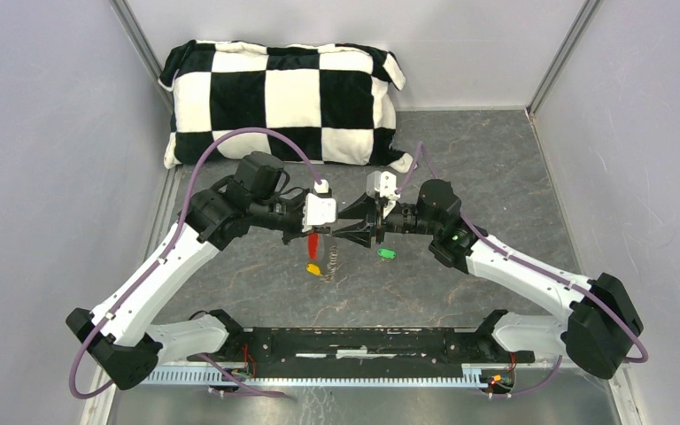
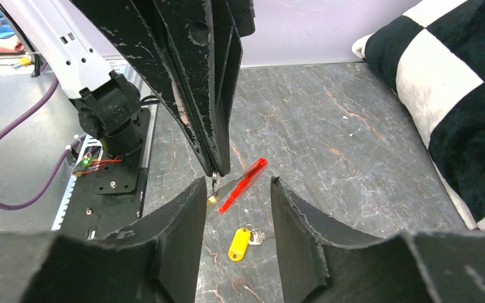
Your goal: Put the keys on the keyring
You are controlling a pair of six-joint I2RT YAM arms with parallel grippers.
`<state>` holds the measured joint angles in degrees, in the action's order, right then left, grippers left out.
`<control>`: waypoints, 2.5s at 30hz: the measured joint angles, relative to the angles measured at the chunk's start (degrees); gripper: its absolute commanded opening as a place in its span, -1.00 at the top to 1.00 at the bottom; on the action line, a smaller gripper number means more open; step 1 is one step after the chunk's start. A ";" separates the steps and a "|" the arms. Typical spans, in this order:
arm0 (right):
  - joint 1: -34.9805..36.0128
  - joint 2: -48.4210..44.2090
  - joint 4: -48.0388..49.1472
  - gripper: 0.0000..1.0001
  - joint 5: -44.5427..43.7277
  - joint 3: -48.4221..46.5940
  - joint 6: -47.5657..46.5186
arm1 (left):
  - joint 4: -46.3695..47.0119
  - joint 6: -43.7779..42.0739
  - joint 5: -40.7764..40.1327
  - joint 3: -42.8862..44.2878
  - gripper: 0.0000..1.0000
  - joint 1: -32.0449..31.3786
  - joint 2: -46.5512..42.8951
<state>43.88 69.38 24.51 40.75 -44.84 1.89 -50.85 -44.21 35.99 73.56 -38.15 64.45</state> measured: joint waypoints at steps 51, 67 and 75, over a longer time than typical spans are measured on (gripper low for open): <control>2.45 1.73 -6.78 0.99 -0.04 -5.49 1.99 | 2.75 -0.22 -4.42 -0.13 0.92 -1.79 -3.17; 2.62 -2.05 5.07 0.99 -0.85 4.90 11.47 | 4.63 4.02 -4.20 -0.83 -0.14 -1.97 -6.60; 2.62 -6.82 20.33 0.99 -1.11 12.37 19.12 | 4.98 10.05 -2.58 -6.54 -0.30 -1.97 -13.20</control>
<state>46.50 62.57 44.84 39.64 -32.47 21.02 -45.87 -34.15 33.41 67.02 -40.12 51.24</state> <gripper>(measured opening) 0.012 0.635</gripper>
